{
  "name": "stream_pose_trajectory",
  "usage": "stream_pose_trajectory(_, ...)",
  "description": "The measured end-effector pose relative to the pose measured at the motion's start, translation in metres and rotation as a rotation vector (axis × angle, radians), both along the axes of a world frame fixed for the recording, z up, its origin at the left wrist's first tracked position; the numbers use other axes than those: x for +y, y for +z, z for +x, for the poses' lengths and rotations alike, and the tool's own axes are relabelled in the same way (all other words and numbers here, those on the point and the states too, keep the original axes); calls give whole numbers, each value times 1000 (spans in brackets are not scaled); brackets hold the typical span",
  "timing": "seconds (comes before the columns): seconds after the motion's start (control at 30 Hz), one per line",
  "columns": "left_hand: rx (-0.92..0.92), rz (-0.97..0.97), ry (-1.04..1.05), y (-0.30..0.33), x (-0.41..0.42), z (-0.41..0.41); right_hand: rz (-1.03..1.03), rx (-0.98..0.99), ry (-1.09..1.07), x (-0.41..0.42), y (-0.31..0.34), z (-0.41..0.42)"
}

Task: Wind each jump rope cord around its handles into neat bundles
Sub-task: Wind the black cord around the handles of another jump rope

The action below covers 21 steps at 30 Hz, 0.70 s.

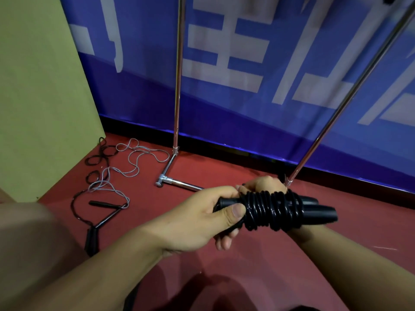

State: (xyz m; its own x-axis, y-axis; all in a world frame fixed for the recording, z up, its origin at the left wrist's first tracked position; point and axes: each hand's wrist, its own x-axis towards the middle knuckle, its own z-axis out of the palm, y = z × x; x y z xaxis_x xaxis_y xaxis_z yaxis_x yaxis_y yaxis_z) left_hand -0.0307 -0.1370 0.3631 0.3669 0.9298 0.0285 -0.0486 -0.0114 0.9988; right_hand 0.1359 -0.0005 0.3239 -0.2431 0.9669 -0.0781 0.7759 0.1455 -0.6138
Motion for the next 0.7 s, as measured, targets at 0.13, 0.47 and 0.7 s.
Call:
stream_pose_trajectory(0.13, -120, -32, 89, 4, 2, -10, -101, -78, 115, -13, -14, 7)
stream_pose_trajectory(0.47, -97, -76, 604, -10, 15, -21, -353, 112, 178, -53, 4, -11)
stream_pose_trajectory(0.7, -12, -52, 706, -11, 21, -19, -533, 328, 140, -63, 19, -22)
